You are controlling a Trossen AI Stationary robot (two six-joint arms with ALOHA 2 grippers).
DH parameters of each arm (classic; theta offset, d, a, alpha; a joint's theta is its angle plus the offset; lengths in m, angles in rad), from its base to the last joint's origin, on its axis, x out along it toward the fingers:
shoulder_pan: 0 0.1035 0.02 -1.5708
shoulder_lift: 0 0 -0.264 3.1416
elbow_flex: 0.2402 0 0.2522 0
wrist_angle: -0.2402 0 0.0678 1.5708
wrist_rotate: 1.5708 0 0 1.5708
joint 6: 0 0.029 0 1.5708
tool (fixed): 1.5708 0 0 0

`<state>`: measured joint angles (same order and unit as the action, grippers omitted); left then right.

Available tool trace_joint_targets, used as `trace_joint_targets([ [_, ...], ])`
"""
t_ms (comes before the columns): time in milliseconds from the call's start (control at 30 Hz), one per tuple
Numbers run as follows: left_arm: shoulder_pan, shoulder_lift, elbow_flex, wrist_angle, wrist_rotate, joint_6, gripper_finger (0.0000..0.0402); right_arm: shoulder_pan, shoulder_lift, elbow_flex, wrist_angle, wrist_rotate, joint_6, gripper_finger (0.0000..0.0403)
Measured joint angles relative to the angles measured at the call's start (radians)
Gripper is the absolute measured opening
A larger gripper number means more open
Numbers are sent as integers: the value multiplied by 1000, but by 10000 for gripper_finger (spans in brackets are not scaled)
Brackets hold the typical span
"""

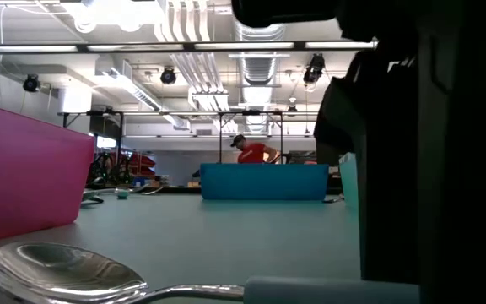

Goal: Sort silverware by color (type)
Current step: Put the blue spoon into the blue bin

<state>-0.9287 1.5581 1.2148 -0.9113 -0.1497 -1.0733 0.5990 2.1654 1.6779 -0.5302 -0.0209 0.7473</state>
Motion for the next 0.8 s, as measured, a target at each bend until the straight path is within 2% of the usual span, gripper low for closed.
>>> trace_joint_targets([
  [233, 0, 0, 0, 0, -16, 23, 134, 2, 18, 2, -7, 67, -36, 137],
  [500, 2, 0, 0, -1, -27, 47, 134, 1, 80, 3, -33, 95, -52, 131],
  [600, 2, 0, 0, -1, -27, 46, 134, -4, 88, 2, -39, 91, -42, 101],
  [733, 2, 0, 0, -1, -50, 44, 134, -13, 81, 0, -47, 70, -42, 30],
  [800, 3, 0, 0, -1, -65, 44, 134, -18, 73, 0, -46, 55, -41, 27],
])
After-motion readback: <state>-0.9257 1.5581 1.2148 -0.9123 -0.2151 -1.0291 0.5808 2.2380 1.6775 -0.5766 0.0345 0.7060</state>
